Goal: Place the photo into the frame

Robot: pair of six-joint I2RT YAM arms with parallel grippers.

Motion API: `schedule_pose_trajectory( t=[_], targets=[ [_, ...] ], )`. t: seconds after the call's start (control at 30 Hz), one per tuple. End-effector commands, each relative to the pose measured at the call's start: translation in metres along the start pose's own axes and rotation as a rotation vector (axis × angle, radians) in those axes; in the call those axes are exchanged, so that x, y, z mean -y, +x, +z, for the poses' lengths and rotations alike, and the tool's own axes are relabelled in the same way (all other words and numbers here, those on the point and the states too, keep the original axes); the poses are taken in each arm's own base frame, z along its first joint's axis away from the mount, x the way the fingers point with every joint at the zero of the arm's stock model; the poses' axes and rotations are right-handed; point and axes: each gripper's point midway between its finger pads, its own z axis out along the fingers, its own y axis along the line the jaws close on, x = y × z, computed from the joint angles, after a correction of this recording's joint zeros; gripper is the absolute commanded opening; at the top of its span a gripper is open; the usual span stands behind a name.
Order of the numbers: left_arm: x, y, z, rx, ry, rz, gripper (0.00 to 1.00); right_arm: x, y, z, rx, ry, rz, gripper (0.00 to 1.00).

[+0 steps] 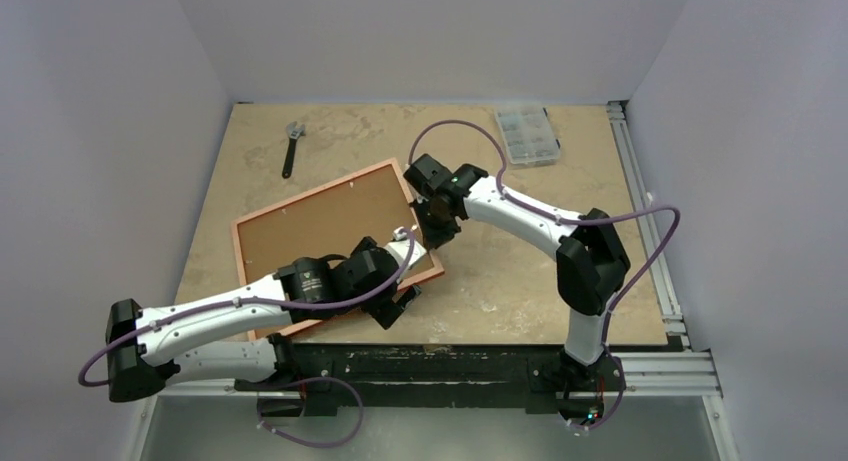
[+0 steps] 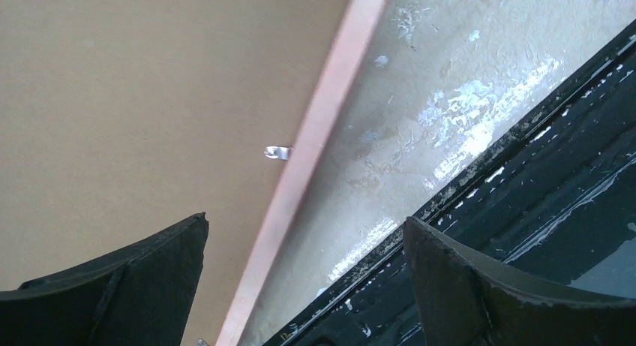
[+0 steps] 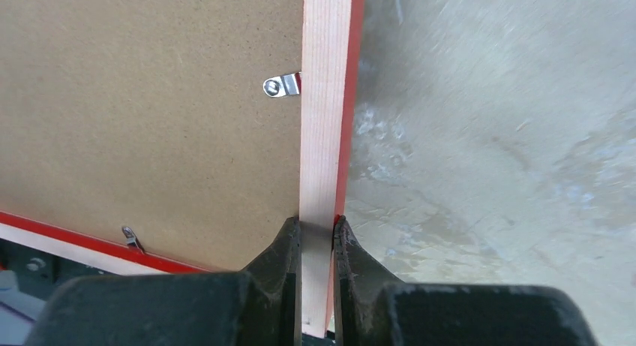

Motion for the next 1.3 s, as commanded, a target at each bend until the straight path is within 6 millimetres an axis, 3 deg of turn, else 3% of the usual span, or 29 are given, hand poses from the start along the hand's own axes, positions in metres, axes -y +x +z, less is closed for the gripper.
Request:
schedule_pose_trajectory(
  t=[0.0,0.4,0.6,0.67,0.83,1.07,1.27],
  targets=[
    [-0.004,-0.024,-0.005,0.042,-0.093,0.118,0.97,-0.013,-0.032,-0.048,0.05,-0.114,-0.01,0.0],
    [-0.028,-0.016,-0.003,-0.114,-0.426,0.299,0.91,-0.029,-0.045,-0.086,0.044,-0.26,0.013,0.0],
    [-0.037,-0.026,-0.01,-0.164,-0.615,0.381,0.86,-0.033,-0.047,-0.099,0.04,-0.298,0.016,0.0],
    [-0.041,-0.027,-0.013,-0.191,-0.671,0.392,0.74,-0.034,-0.045,-0.101,0.033,-0.307,0.019,0.0],
    [-0.046,-0.028,-0.018,-0.226,-0.742,0.425,0.6,-0.033,-0.039,-0.099,0.024,-0.315,0.028,0.0],
    [-0.055,-0.028,-0.026,-0.236,-0.822,0.442,0.2,-0.034,-0.038,-0.102,0.022,-0.331,0.035,0.0],
    [-0.064,-0.035,-0.037,-0.211,-0.909,0.431,0.02,-0.037,-0.04,-0.109,0.031,-0.364,0.032,0.0]
  ],
)
